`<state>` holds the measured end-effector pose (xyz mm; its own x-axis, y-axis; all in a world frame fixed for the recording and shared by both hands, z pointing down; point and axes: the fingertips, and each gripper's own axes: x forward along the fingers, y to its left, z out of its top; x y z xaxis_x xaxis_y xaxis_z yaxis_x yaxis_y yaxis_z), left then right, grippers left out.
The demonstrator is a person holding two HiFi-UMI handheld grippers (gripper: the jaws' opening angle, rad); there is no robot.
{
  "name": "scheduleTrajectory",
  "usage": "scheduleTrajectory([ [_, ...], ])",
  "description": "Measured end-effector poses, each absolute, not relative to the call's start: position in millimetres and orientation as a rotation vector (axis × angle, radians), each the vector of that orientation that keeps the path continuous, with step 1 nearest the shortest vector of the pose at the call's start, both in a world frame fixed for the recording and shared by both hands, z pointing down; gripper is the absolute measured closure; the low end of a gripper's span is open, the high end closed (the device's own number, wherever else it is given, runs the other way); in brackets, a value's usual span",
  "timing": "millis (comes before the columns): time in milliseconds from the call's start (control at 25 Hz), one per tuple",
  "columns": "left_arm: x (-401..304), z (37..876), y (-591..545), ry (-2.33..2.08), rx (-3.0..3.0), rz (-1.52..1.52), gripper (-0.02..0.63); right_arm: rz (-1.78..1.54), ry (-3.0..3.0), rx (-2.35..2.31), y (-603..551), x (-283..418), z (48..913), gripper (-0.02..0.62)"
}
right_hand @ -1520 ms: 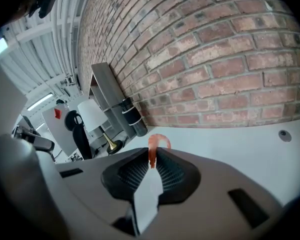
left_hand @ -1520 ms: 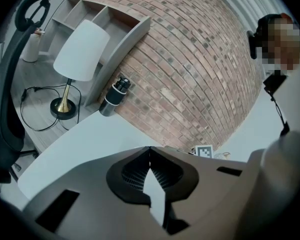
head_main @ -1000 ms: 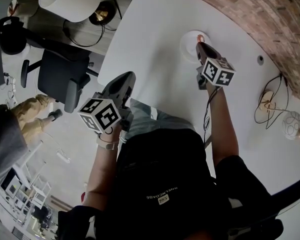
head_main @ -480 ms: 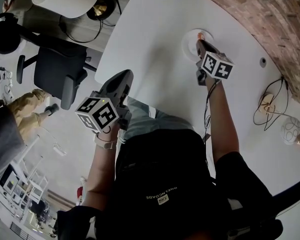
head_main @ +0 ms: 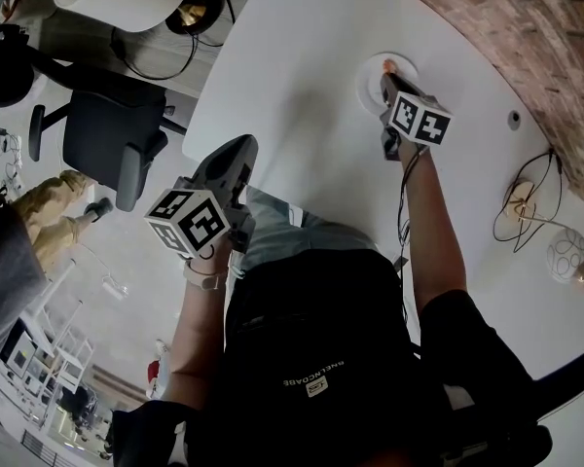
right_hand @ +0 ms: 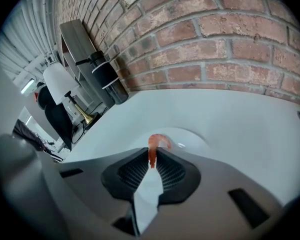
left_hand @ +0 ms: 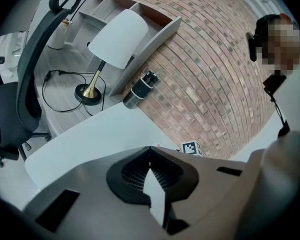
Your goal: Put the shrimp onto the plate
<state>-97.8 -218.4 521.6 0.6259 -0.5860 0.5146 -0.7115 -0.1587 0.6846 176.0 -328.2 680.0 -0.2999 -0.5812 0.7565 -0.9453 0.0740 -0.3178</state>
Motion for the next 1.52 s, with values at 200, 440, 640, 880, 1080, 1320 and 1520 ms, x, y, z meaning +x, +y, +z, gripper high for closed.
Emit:
scheduleTrajectory([
  [200, -99, 523, -215, -1.048, 1.836, 0.150, 0.603, 1.109, -1.910, 1.491, -329, 173, 685, 0.548],
  [440, -103, 524, -208, -1.057, 1.817, 0.132, 0.603, 1.108, -1.900, 1.478, -327, 172, 689, 0.548],
  [640, -105, 524, -204, -1.065, 1.813, 0.128, 0.603, 1.087, -1.892, 1.469, -328, 171, 691, 0.548],
  [880, -105, 523, -198, -1.072, 1.810, 0.117, 0.603, 1.078, -1.887, 1.452, -328, 169, 692, 0.548],
  [1080, -107, 524, -194, -1.080, 1.803, 0.113, 0.603, 1.069, -1.885, 1.445, -328, 168, 693, 0.548],
  [1320, -110, 522, -191, -1.094, 1.801, 0.103, 0.603, 1.059, -1.884, 1.444, -328, 168, 693, 0.548],
  [1520, -112, 520, -187, -1.101, 1.799, 0.096, 0.603, 1.067, -1.895, 1.457, -327, 168, 692, 0.548],
])
